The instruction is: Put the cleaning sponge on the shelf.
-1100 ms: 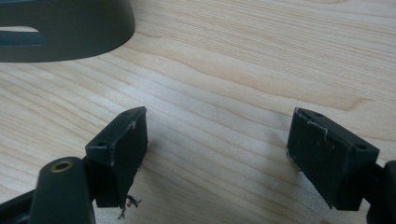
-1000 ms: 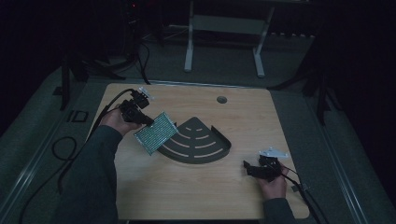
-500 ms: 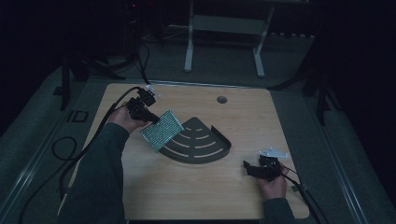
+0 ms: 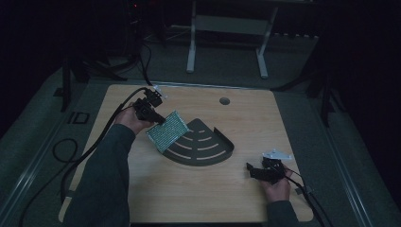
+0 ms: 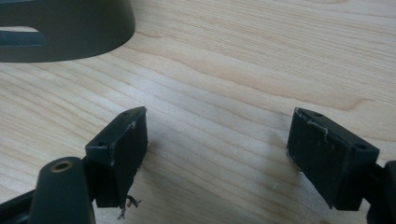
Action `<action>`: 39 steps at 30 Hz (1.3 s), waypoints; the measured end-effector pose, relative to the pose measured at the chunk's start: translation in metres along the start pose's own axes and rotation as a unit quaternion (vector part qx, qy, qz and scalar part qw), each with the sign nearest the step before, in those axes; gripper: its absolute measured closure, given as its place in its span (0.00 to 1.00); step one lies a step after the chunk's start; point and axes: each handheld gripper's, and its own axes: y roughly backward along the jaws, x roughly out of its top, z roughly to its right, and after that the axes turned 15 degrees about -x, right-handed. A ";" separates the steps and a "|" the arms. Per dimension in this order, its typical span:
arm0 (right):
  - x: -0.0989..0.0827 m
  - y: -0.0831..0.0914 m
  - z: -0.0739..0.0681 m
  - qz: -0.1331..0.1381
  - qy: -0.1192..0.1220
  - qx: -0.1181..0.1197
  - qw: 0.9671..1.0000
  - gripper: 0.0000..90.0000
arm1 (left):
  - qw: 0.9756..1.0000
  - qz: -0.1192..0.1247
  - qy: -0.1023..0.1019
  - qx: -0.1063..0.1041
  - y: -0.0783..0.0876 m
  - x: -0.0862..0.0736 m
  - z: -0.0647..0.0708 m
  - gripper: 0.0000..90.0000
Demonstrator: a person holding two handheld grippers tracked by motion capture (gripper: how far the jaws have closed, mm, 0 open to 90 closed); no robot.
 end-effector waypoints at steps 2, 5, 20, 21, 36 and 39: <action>0.000 0.000 0.000 0.000 0.000 0.000 1.000 0.22 | 1.000 -0.002 -0.003 0.001 -0.001 0.002 0.001 1.00; 0.000 0.000 0.000 0.000 0.000 0.000 1.000 0.22 | 1.000 -0.001 -0.004 0.003 -0.003 0.005 0.000 1.00; 0.000 0.000 0.000 0.000 0.000 0.000 1.000 0.22 | 1.000 -0.007 0.000 0.010 -0.023 0.011 -0.006 1.00; 0.000 0.000 0.000 0.000 0.000 0.001 1.000 0.22 | 1.000 -0.007 0.001 0.008 -0.024 0.011 -0.006 1.00; 0.000 -0.001 0.000 0.000 0.001 0.001 1.000 0.22 | 1.000 -0.009 -0.004 0.018 -0.027 0.021 -0.003 1.00; 0.001 -0.001 0.000 0.000 0.001 0.001 1.000 0.22 | 1.000 -0.007 -0.006 0.018 -0.030 0.024 -0.001 1.00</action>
